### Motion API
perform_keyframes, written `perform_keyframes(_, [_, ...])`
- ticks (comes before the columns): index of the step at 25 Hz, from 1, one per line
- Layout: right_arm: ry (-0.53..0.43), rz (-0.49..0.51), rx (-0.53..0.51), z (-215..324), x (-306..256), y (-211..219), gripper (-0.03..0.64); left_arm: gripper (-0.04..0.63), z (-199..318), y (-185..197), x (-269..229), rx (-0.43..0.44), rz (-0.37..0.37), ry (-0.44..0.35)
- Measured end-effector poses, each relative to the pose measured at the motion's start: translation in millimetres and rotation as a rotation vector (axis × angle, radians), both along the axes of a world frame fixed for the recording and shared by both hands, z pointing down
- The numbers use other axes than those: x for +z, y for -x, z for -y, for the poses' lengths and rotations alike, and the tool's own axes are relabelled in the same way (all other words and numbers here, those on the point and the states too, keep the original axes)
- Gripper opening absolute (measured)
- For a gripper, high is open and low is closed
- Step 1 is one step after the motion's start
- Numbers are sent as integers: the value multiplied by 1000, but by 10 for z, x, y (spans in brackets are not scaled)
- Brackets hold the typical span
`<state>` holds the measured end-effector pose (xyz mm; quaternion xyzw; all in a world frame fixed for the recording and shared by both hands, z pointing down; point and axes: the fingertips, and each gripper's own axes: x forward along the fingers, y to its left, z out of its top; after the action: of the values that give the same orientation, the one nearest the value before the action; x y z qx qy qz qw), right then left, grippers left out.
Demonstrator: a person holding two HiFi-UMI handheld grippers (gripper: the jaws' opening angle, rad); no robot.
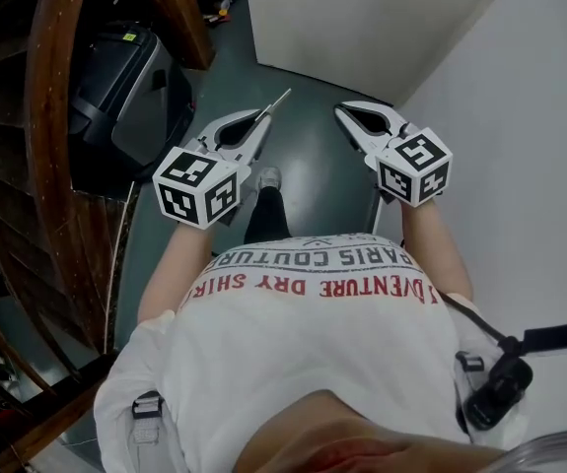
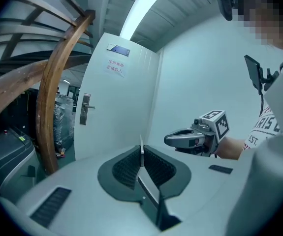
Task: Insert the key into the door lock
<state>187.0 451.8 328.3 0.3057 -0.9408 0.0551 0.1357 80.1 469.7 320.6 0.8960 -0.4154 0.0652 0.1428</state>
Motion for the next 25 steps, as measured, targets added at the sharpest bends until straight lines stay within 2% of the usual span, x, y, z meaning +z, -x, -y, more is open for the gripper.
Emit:
perform_keyframes(4, [30,-21,8,835,228,232,2,22,861,241,225,1,-19,38])
perform_keyframes(10, [48,-17,39,2624,398,625,2,21,2637,659,452,6,52,68])
perform_keyframes(13, [39,-39,51,3589,379,830,2,21,3585,907,455,10,56,90])
perform_keyframes(16, [17,-44,68,4364,235,958,2,21,4347,1106,306,16,57,78])
perform_keyframes(22, [-26,-24,114,5170,-64,998,2,23,5213,1310,41,15,23,38])
perform_keyframes(25, [-29,-38,120,5391,-82,1021,2,22,5510,1332,77,16,5,52])
